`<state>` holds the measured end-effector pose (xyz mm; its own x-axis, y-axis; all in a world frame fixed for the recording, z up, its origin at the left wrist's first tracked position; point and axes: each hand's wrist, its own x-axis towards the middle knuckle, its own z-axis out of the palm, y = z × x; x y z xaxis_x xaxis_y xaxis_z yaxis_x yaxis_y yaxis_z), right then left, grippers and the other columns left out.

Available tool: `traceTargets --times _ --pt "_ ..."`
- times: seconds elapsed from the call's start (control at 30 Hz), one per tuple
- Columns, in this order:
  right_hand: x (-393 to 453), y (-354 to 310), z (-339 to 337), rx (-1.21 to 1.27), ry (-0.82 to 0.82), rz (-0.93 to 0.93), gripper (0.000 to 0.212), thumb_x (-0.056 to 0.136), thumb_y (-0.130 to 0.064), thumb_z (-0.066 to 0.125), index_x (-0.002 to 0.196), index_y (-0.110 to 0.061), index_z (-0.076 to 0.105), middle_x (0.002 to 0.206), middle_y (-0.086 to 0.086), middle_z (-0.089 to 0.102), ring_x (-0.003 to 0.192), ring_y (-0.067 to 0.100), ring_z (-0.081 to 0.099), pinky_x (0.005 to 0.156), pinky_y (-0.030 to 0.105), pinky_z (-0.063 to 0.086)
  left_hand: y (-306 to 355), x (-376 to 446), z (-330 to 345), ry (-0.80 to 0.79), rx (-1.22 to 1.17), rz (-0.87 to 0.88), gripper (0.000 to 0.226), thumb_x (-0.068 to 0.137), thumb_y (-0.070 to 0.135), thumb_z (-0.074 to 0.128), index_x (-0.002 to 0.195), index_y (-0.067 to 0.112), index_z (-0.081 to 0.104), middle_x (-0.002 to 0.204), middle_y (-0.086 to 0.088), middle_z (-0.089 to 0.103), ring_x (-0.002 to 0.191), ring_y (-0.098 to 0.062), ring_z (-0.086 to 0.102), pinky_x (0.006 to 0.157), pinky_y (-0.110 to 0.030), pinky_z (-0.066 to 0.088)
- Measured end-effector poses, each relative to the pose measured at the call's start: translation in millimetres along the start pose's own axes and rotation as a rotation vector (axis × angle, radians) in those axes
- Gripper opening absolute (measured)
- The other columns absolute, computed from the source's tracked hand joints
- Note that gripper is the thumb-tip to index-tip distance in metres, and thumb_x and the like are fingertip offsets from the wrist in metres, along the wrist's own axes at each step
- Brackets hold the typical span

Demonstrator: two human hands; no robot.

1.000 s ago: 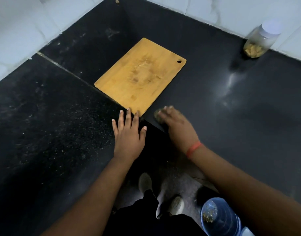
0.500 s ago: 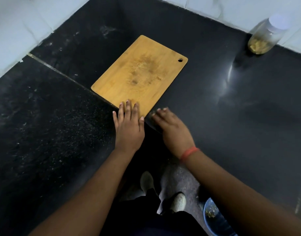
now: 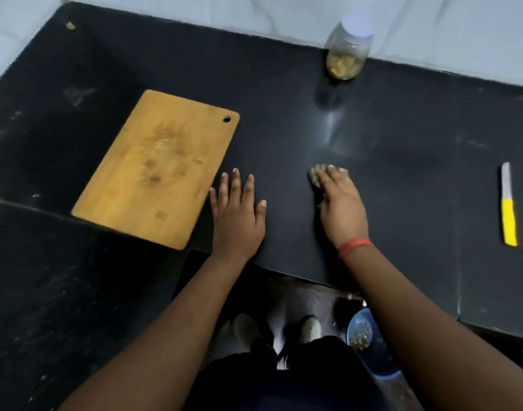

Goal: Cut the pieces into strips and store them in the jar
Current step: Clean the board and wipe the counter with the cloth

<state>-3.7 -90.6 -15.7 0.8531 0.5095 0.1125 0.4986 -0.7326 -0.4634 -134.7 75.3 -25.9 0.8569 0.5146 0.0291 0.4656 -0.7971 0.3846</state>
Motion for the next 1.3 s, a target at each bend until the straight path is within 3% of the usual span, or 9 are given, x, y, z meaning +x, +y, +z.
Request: traceTargets --times 0.17,0.3,0.37,0.5,0.8,0.97,1.1,1.2,1.3 --pt "-23.5 24.2 -23.8 0.206 -0.219 -0.282 0.060 0.077 0.013 0.051 0.126 -0.018 0.067 0.138 -0.001 0.058 0.135 0.012 0.045 0.116 0.017 0.025 49.7 33.7 20.5 -0.047 0.018 0.113 0.064 0.101 0.046 0.023 0.156 0.014 0.030 0.166 -0.014 0.017 0.155 -0.033 0.005 0.124 -0.055 0.003" --pt "-9.2 72.7 -53.3 0.597 0.019 0.210 0.051 0.081 0.009 0.054 0.114 -0.024 0.074 0.121 -0.008 0.068 0.107 0.002 0.062 0.102 0.019 0.042 88.9 62.6 32.5 -0.067 0.037 0.133 0.065 0.101 0.047 0.021 0.157 0.015 0.027 0.167 -0.013 0.014 0.155 -0.030 0.001 0.124 -0.054 0.002" --pt "9.6 95.9 -70.4 0.822 0.119 0.512 0.046 0.084 0.001 0.054 0.111 -0.032 0.074 0.105 -0.007 0.073 0.083 0.003 0.062 0.080 0.025 0.050 114.0 74.0 37.3 -0.078 0.045 0.165 0.065 0.101 0.047 0.020 0.158 0.015 0.026 0.167 -0.012 0.013 0.155 -0.030 -0.001 0.125 -0.054 0.001" --pt "53.4 127.7 -98.8 0.948 0.147 0.631 0.044 0.087 0.001 0.052 0.112 -0.028 0.073 0.085 -0.006 0.074 0.058 0.003 0.059 0.050 0.018 0.045 162.8 103.1 46.9 -0.102 0.074 0.206 0.064 0.103 0.048 0.020 0.159 0.017 0.022 0.168 -0.012 0.011 0.155 -0.029 -0.003 0.125 -0.053 0.000" --pt "164.7 175.3 -109.3 0.885 0.218 0.609 0.049 0.084 0.006 0.046 0.114 -0.022 0.073 0.084 -0.004 0.073 0.059 0.002 0.062 0.053 0.017 0.049 222.4 162.6 59.5 -0.123 0.148 0.270 0.064 0.103 0.048 0.026 0.159 0.018 0.020 0.168 -0.011 0.008 0.155 -0.029 -0.005 0.125 -0.053 -0.002" --pt "237.7 196.1 -115.3 0.552 0.302 0.551 0.055 0.082 0.008 0.042 0.125 -0.016 0.067 0.116 -0.001 0.069 0.098 0.007 0.061 0.081 -0.001 0.037 230.3 194.5 61.2 -0.129 0.166 0.326 0.065 0.103 0.049 0.027 0.159 0.018 0.021 0.168 -0.012 0.009 0.155 -0.029 -0.003 0.125 -0.053 -0.002" --pt "282.8 217.9 -103.1 0.260 0.250 0.364 0.054 0.079 0.005 0.046 0.125 -0.018 0.063 0.125 0.006 0.062 0.118 0.021 0.055 0.100 0.020 0.037 227.6 209.6 61.7 -0.121 0.152 0.341 0.064 0.103 0.049 0.029 0.159 0.017 0.023 0.168 -0.012 0.011 0.155 -0.030 -0.002 0.125 -0.053 -0.001" --pt "294.8 237.5 -68.5 -0.155 0.031 0.198 0.057 0.091 -0.026 0.050 0.147 -0.017 0.040 0.151 0.015 0.037 0.142 0.034 0.030 0.118 0.042 0.025 219.5 211.6 64.3 -0.139 0.137 0.351 0.064 0.102 0.049 0.028 0.158 0.018 0.024 0.168 -0.012 0.012 0.155 -0.030 -0.001 0.125 -0.053 0.000" --pt "290.3 238.1 -57.4 -0.289 0.005 0.226 0.063 0.095 -0.042 0.041 0.153 -0.023 0.027 0.159 0.011 0.022 0.148 0.034 0.015 0.120 0.047 0.020 209.5 212.2 68.0 -0.155 0.129 0.338 0.064 0.102 0.049 0.028 0.158 0.018 0.025 0.168 -0.012 0.012 0.155 -0.030 -0.001 0.125 -0.053 0.000"
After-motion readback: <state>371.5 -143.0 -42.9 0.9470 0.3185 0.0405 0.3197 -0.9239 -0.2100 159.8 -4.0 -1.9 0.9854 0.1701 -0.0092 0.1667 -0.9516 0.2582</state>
